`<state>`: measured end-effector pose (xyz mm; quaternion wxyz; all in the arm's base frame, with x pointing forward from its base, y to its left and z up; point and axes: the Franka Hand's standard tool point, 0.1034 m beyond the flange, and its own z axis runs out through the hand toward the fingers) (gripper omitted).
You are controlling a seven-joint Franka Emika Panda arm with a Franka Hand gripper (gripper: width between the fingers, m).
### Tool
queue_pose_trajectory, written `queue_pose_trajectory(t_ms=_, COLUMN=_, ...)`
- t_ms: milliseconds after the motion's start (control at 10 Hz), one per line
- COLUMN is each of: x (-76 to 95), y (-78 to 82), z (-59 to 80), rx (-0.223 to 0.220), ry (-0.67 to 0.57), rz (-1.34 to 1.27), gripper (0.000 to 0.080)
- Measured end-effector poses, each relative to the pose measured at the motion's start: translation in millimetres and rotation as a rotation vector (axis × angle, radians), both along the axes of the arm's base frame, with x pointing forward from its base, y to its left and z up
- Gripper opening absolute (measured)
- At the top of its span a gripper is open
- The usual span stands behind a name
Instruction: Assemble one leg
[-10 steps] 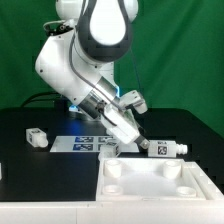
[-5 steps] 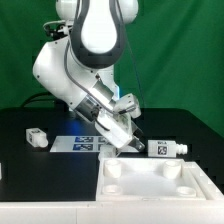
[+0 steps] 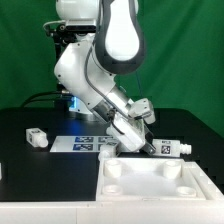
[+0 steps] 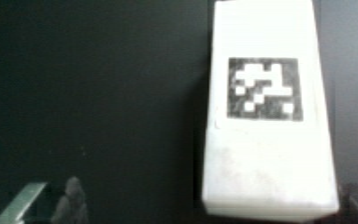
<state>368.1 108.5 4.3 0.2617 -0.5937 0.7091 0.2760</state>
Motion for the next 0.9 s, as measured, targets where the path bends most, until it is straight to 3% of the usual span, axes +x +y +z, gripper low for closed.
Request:
queue_pose_trajectory(t_ms=300, x=9.4, y=1.8, z=1.3, rx=-0.009, ry=0.012, rz=0.005, gripper=0.0649)
queue_pose_trajectory(t_ms=700, x=8.3, y=9.0, z=-0.3, rx=-0.015, ry=0.049, rz=-0.012, gripper=0.0649)
queue_pose_trajectory(t_ms=800, x=8.2, y=8.4, z=-0.4, rx=-0.015, ry=0.049, rz=-0.014, gripper=0.0526)
queue_pose_trajectory(t_ms=900, x=8.2, y=8.1, z=-0.5, rx=-0.015, ry=0.050, rz=-0.014, gripper=0.0526)
